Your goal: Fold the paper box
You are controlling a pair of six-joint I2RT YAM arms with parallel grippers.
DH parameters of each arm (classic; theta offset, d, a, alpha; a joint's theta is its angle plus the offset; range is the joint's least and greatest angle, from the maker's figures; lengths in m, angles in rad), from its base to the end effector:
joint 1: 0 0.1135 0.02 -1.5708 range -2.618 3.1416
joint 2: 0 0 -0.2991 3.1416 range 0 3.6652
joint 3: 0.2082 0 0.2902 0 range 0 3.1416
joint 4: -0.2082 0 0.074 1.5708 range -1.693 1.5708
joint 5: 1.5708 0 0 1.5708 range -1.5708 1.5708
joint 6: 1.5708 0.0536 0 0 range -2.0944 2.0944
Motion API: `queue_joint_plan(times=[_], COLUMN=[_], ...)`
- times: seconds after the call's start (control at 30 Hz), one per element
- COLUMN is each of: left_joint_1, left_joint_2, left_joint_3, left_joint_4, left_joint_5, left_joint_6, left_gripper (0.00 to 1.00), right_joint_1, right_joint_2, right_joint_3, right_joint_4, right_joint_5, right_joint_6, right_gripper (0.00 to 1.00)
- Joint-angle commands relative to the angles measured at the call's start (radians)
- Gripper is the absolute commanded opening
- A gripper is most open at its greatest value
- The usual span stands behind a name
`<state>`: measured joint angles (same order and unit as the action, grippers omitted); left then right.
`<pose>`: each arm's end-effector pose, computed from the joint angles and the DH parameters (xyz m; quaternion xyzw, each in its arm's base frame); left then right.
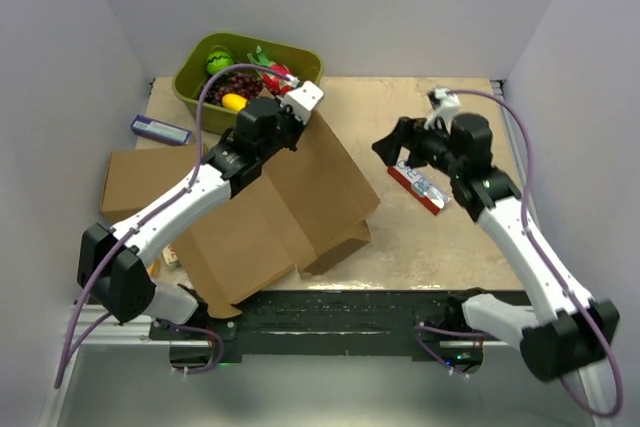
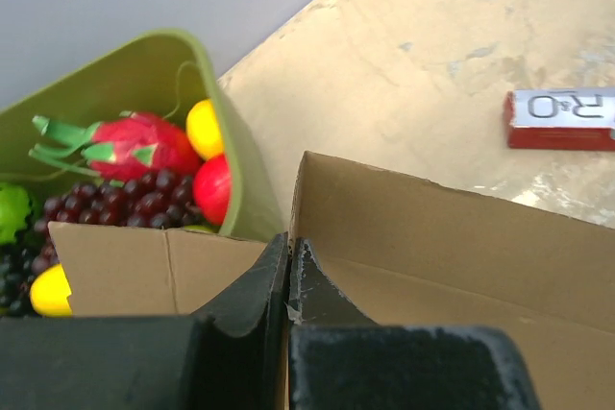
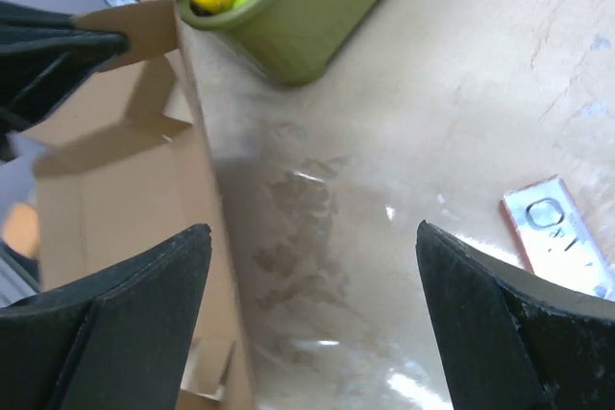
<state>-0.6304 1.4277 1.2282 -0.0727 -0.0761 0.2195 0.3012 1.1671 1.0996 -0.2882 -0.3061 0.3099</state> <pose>0.3177 -0.2268 0.3778 0.3072 0.7346 -0.0936 0.5977 0.2885 0.1065 0.3857 -0.0835 0.8118 0.2891 0.5004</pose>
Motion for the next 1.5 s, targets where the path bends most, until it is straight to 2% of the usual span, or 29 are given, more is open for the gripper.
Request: queue_joint_plan(times=[0.0, 0.13, 0.33, 0.5, 0.57, 0.6, 0.7, 0.83, 1.03, 1.13, 1.2, 1.27, 1.47], left_joint_1=[0.119, 0.187, 0.215, 0.216, 0.216, 0.216, 0.216, 0.216, 0.216, 0.216, 0.216, 0.218, 0.227], left_joint_2=[-0.013, 0.042, 0.091, 0.077, 0.063, 0.057, 0.040, 0.019, -0.041, -0.065, -0.084, -0.098, -0.177], left_joint_3=[0.040, 0.121, 0.180, 0.159, 0.139, 0.133, 0.113, 0.088, 0.018, -0.018, -0.039, -0.067, -0.153], left_joint_4=[-0.025, -0.053, -0.075, -0.058, -0.049, -0.042, -0.035, -0.032, 0.004, 0.011, 0.002, -0.006, 0.027], left_joint_5=[-0.022, 0.006, -0.027, -0.050, -0.048, -0.048, -0.042, -0.037, -0.025, -0.022, -0.034, -0.051, -0.022], left_joint_6=[-0.176, -0.296, -0.353, -0.374, -0.382, -0.385, -0.388, -0.385, -0.367, -0.342, -0.329, -0.310, -0.281], left_gripper=[0.00, 0.00, 0.00, 0.00, 0.00, 0.00, 0.00, 0.00, 0.00, 0.00, 0.00, 0.00, 0.00], right_joint_1=[0.035, 0.076, 0.179, 0.274, 0.323, 0.338, 0.369, 0.371, 0.371, 0.371, 0.372, 0.369, 0.351], right_joint_2=[-0.222, -0.288, -0.313, -0.278, -0.251, -0.245, -0.236, -0.199, -0.021, 0.016, 0.014, -0.013, -0.158], right_joint_3=[-0.237, -0.317, -0.415, -0.441, -0.448, -0.451, -0.490, -0.524, -0.489, -0.465, -0.458, -0.474, -0.567], right_joint_4=[0.284, 0.225, 0.271, 0.270, 0.264, 0.252, 0.267, 0.322, 0.417, 0.440, 0.428, 0.416, 0.350], right_joint_5=[0.166, 0.173, 0.170, 0.303, 0.393, 0.506, 0.689, 0.817, 0.834, 0.814, 0.817, 0.832, 0.894], right_joint_6=[0.300, 0.320, 0.408, 0.411, 0.408, 0.405, 0.416, 0.397, 0.359, 0.340, 0.319, 0.301, 0.270], right_gripper=[0.90, 0.90, 0.88, 0.88, 0.91, 0.92, 0.92, 0.92, 0.91, 0.80, 0.69, 0.62, 0.50])
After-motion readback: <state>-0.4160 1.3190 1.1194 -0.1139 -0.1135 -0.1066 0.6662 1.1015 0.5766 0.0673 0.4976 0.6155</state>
